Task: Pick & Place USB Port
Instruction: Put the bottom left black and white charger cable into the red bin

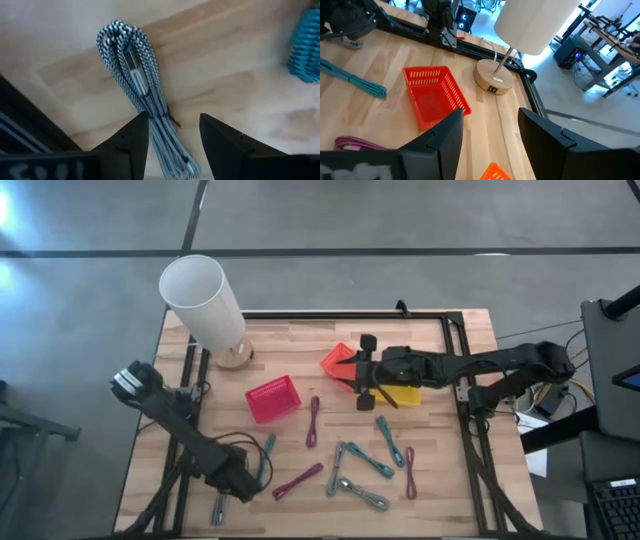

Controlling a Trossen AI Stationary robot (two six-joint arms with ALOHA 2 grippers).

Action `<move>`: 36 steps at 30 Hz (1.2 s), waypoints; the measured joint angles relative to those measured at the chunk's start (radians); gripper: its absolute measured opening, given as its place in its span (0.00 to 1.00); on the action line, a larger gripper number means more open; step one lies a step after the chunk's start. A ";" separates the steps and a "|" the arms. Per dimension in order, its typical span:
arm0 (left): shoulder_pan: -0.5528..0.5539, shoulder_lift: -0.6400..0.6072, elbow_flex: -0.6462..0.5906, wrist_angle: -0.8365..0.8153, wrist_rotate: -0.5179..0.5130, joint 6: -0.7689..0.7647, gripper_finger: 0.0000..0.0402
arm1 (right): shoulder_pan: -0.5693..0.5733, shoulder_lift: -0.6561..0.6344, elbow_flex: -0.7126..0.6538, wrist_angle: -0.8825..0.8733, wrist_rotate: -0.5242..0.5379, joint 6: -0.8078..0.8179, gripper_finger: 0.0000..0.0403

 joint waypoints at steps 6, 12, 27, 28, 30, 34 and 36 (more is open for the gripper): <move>-0.004 0.049 -0.002 -0.003 0.008 0.084 0.42 | 0.000 0.028 0.028 -0.007 0.000 -0.025 0.46; -0.005 0.066 -0.002 -0.013 -0.013 0.211 0.37 | 0.000 0.026 0.039 -0.011 0.000 -0.025 0.46; -0.001 0.038 0.059 -0.089 -0.160 0.316 0.03 | 0.000 0.014 0.032 -0.029 0.000 -0.023 0.46; -0.001 0.038 0.080 -0.103 -0.190 0.326 0.02 | 0.000 0.014 0.032 -0.029 0.000 -0.022 0.46; 0.000 0.038 0.130 -0.157 -0.251 0.359 0.01 | 0.000 0.014 0.031 -0.029 0.000 -0.013 0.46; 0.005 0.038 0.275 -0.362 -0.370 0.421 0.01 | 0.000 0.014 0.031 -0.046 0.000 0.038 0.46; 0.012 0.037 0.357 -0.503 -0.429 0.439 0.01 | 0.000 0.014 0.031 -0.060 0.000 0.058 0.46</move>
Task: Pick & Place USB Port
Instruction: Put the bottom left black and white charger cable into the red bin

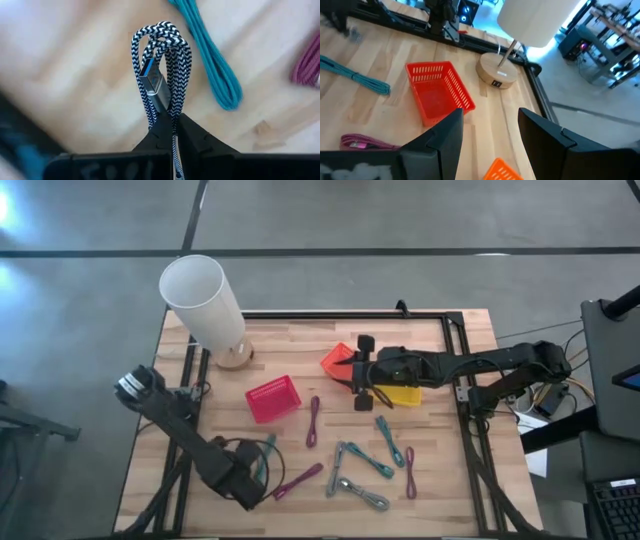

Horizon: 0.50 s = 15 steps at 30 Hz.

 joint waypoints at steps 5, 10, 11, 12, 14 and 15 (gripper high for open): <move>0.033 -0.001 0.155 -0.251 -0.249 0.070 0.01 | 0.002 0.000 0.000 -0.020 0.000 0.023 0.46; 0.136 -0.002 0.215 -0.250 -0.454 0.258 0.02 | 0.002 -0.001 0.000 -0.046 -0.009 0.120 0.46; 0.166 -0.002 0.216 -0.235 -0.478 0.313 0.02 | 0.002 -0.001 0.000 -0.055 -0.009 0.131 0.46; 0.197 -0.002 0.215 -0.214 -0.507 0.365 0.02 | 0.002 -0.001 0.000 -0.065 -0.011 0.141 0.46; 0.264 -0.002 0.209 -0.172 -0.567 0.452 0.02 | 0.003 -0.001 0.000 -0.084 -0.012 0.165 0.46; 0.301 -0.002 0.206 -0.155 -0.585 0.487 0.02 | 0.003 -0.001 0.000 -0.096 -0.011 0.178 0.46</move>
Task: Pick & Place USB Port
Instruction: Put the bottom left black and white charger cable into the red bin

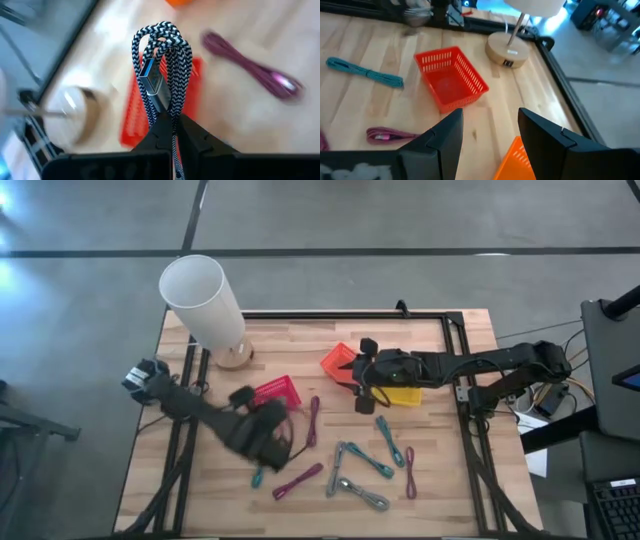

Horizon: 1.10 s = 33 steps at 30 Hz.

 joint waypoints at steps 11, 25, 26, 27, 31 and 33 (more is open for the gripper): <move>0.344 0.000 -0.063 0.069 0.187 0.096 0.03 | 0.000 0.000 -0.001 -0.102 0.000 0.064 0.46; 0.361 0.000 -0.137 0.196 0.209 0.122 0.03 | 0.000 0.000 -0.009 -0.113 0.000 0.123 0.46; 0.361 0.000 -0.125 0.194 0.197 0.122 0.03 | 0.000 0.000 -0.009 -0.113 0.000 0.123 0.46; 0.361 0.000 -0.113 0.194 0.191 0.122 0.03 | 0.000 0.000 -0.009 -0.113 0.000 0.123 0.46; 0.361 0.000 -0.088 0.207 0.224 0.119 0.03 | 0.000 0.000 -0.009 -0.114 0.000 0.117 0.46; 0.361 0.000 -0.090 0.236 0.250 0.119 0.03 | 0.000 0.000 -0.009 -0.116 0.000 0.117 0.46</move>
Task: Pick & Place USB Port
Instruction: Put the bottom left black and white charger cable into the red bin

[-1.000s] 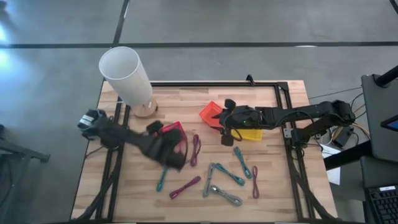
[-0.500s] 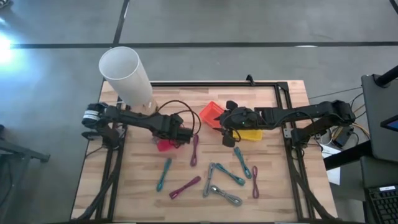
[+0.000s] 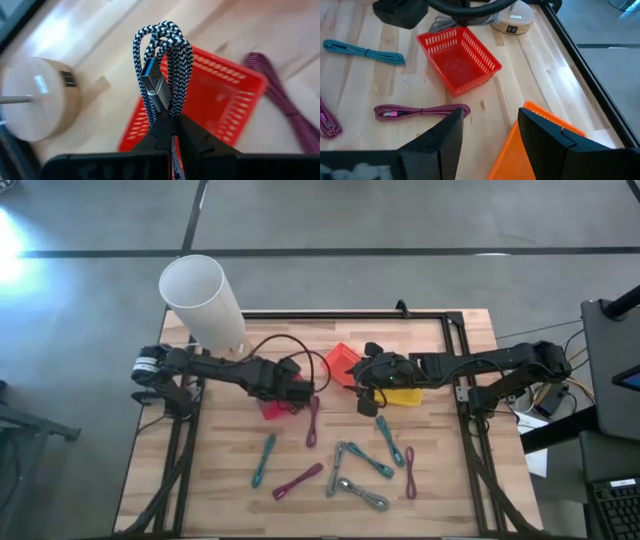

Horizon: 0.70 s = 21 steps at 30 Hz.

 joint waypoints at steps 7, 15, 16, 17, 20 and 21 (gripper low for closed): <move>0.004 0.008 -0.049 0.124 0.020 -0.014 0.03 | 0.000 0.000 0.000 -0.007 0.000 -0.003 0.46; 0.021 0.015 -0.149 0.152 0.020 -0.079 0.03 | 0.000 0.000 0.000 -0.011 0.000 -0.010 0.46; 0.022 0.015 -0.162 0.157 0.019 -0.081 0.03 | 0.000 0.000 0.000 -0.011 0.000 -0.016 0.46; 0.022 0.015 -0.173 0.165 0.019 -0.082 0.04 | 0.000 0.000 0.000 -0.011 0.000 -0.025 0.46; 0.026 0.015 -0.200 0.196 0.019 -0.082 0.06 | 0.000 0.000 0.000 -0.011 0.000 -0.033 0.46; 0.026 0.015 -0.207 0.208 0.017 -0.081 0.07 | 0.000 0.000 0.000 -0.011 0.001 -0.033 0.46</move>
